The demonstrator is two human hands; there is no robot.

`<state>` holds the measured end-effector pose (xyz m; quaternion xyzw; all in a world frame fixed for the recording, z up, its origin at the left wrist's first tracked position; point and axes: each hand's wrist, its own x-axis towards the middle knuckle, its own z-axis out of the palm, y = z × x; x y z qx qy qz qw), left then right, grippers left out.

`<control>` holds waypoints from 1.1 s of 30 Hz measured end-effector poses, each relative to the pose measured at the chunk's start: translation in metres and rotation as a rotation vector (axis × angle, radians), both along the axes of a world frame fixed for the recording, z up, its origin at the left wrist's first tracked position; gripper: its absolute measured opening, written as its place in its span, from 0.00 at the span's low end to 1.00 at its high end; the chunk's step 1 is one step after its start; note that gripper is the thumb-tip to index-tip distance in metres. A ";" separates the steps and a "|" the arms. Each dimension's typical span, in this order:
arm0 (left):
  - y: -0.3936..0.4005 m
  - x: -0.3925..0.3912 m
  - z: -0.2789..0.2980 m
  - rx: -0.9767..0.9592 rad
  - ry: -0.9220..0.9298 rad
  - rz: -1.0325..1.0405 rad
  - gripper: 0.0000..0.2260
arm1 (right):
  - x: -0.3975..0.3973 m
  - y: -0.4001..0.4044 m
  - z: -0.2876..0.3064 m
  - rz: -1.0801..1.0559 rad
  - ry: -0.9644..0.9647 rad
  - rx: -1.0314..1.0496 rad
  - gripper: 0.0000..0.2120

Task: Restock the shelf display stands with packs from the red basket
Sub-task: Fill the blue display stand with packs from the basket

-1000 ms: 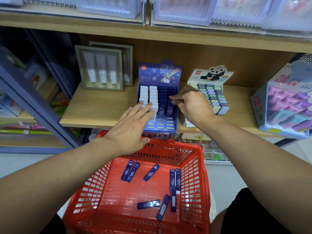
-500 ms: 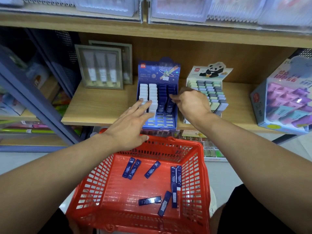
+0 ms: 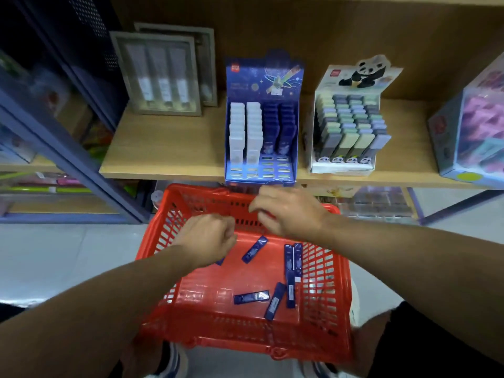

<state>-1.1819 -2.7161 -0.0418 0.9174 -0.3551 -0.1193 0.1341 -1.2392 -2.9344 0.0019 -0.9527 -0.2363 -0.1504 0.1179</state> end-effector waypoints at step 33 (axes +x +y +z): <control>-0.005 -0.043 -0.231 0.300 0.658 0.553 0.11 | -0.036 0.047 -0.255 -0.948 1.152 0.088 0.21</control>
